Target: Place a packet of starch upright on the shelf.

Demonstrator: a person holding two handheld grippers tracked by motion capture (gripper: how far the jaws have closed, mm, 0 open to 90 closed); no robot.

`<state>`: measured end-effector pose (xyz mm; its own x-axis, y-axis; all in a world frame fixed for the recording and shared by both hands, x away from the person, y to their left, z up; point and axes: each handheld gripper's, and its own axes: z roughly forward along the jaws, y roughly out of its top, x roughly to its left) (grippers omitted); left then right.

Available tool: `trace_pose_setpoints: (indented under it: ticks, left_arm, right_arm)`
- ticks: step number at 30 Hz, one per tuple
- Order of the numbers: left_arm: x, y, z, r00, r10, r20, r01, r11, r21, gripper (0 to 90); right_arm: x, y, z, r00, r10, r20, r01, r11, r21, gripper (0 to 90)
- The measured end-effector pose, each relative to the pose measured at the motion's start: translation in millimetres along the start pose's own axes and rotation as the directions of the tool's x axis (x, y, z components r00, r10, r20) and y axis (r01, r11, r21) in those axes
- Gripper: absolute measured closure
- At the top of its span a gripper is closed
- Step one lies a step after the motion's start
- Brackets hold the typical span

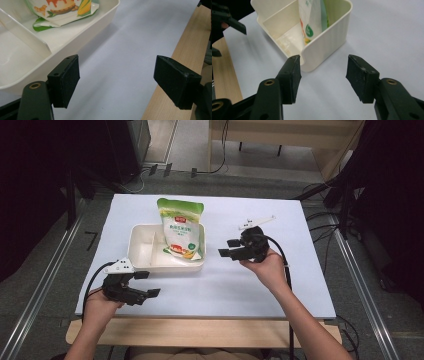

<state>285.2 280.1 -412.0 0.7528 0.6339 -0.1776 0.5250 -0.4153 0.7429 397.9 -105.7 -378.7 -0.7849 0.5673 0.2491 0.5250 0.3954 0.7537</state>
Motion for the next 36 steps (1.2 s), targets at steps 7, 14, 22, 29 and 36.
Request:
trace_pose_setpoints:
  ticks: [7,14,22,29,36]
  left_arm:
    - [1.4,-0.1,-0.9,1.0,-0.004,0.0,0.004,1.0,0.001,21.6]
    - [-1.8,0.9,-0.5,1.0,0.003,0.008,-0.003,1.0,0.009,21.5]
    - [-0.8,0.7,0.8,0.9999,-0.009,0.013,0.009,0.9999,0.005,21.4]
    - [-1.5,1.2,2.0,1.0,-0.008,0.005,0.008,0.9998,0.019,21.4]
    - [-0.6,0.7,2.0,0.9998,-0.015,0.01,0.015,0.9998,0.01,21.3]
  right_arm:
    - [6.1,-27.6,-0.6,1.0,0.005,0.001,-0.005,1.0,-0.014,43.7]
    - [4.8,-46.3,11.8,0.9995,0.025,0.019,-0.025,1.0,0.0,45.0]
    - [4.2,-51.6,28.4,0.9996,0.027,0.005,-0.027,0.999,0.047,44.7]
    - [2.4,-52.8,33.8,0.9996,0.03,0.003,-0.03,0.997,0.065,43.6]
    - [2.6,-52.9,34.7,0.9995,0.031,0.003,-0.031,0.997,0.073,42.7]
